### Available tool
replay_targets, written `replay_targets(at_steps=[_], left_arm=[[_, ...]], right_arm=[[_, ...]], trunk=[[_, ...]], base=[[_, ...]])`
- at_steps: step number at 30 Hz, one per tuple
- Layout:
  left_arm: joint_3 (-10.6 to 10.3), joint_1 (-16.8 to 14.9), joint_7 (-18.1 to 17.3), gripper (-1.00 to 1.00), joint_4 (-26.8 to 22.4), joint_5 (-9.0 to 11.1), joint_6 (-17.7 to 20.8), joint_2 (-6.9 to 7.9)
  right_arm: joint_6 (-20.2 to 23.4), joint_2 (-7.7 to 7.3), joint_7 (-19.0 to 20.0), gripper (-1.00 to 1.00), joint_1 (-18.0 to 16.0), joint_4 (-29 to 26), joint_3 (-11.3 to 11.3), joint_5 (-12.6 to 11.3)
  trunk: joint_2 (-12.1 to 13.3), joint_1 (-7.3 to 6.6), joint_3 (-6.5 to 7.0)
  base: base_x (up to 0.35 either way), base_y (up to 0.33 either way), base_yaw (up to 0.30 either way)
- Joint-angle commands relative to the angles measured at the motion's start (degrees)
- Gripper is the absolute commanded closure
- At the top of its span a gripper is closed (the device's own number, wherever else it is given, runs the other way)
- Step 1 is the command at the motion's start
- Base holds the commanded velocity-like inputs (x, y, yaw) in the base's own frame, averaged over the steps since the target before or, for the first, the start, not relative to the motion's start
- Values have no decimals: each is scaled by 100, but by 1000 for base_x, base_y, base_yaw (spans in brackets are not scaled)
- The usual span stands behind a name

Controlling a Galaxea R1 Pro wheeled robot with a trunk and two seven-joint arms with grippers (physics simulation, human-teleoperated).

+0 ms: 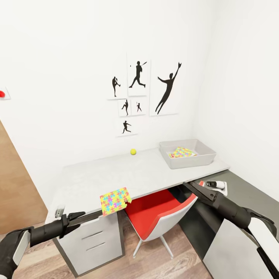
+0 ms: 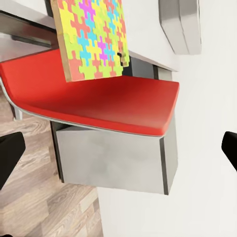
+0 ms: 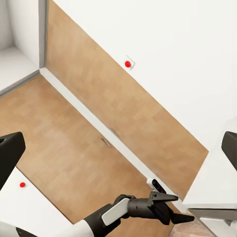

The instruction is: Put all the toys in the child's room - the three board games (two on the bed and one on the table), the two jigsaw puzzles on the table, and the tennis ball on the table - inside the toy box on the table in the child's room.

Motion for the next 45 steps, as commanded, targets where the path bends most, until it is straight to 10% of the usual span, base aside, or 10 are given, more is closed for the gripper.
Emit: replay_targets(at_steps=[1,10,45], left_arm=[[10,-8,22,-100,0,0,25,-21],[31,-115,604,-100,6,25,-358,-452],[37,-134,603,-100,27,59,-419,-422]], right_arm=[[29,-3,-8,-100,-5,1,6,-45],[25,-4,-4,-100,19,6,-8,-46],[-16,1,-21,-100,30,10,-12,-43]], trunk=[[-48,23,-26],[-409,221,-188],[-1812,990,-816]], base=[[0,0,0],[0,0,0],[0,0,0]])
